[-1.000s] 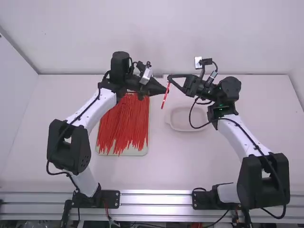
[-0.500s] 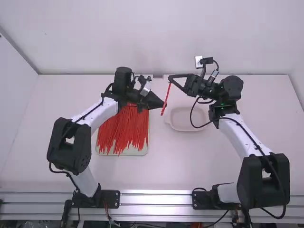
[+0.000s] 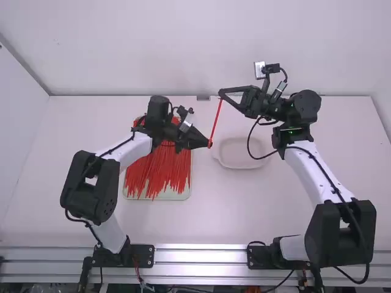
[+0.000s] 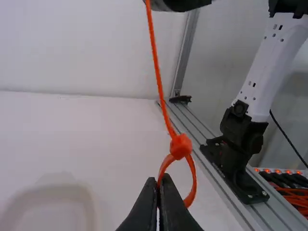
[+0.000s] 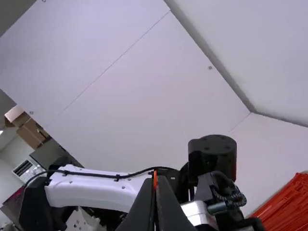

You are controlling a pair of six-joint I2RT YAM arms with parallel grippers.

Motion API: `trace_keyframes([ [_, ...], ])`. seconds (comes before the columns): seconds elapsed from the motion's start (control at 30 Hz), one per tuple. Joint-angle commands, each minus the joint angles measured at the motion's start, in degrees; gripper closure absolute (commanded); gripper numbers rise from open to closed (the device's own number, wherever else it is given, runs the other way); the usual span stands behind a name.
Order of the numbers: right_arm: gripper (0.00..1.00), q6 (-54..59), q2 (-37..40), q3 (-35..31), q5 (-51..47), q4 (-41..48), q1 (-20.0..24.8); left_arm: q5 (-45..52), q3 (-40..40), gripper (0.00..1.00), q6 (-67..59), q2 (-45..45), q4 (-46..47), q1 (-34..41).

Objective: Fasten the cable tie

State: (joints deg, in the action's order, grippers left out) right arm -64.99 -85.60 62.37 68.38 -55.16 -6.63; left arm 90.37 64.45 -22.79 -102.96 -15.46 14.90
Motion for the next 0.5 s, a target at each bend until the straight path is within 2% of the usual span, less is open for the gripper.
trace_keyframes([
  [0.0, 1.0, 0.2, 1.3, 4.8, -5.6, 0.3, 1.5, -0.4, -2.4, 0.98, 5.7, -0.3, -2.4, 0.3],
  [0.2, 1.0, 4.5, 1.3, 4.7, -4.9, 5.6, 0.9, -0.4, -2.4, 0.98, 15.0, -0.3, -14.4, 0.3],
  [0.23, 0.97, 5.8, 1.3, 4.7, -4.7, 6.5, 0.7, -0.4, -2.4, 0.98, 16.7, -0.3, -16.7, 0.3],
  [0.27, 0.78, 7.6, 1.3, 4.7, -4.7, 8.3, 0.5, -0.4, -2.4, 0.98, 19.8, -0.3, -20.8, 0.3],
  [0.3, 0.75, 7.9, 1.3, 4.7, -4.7, 8.7, 0.5, -0.4, -2.4, 0.98, 20.2, -0.3, -21.4, 0.3],
  [0.33, 0.53, 9.7, 1.3, 4.7, -4.7, 11.3, 0.7, -0.5, -2.4, 0.98, 24.3, -0.3, -26.7, 0.0],
  [0.47, 0.49, 15.6, 1.3, 4.7, -3.0, 17.9, 1.0, -1.0, -2.4, 0.98, 34.4, -0.3, -39.5, -0.2],
])
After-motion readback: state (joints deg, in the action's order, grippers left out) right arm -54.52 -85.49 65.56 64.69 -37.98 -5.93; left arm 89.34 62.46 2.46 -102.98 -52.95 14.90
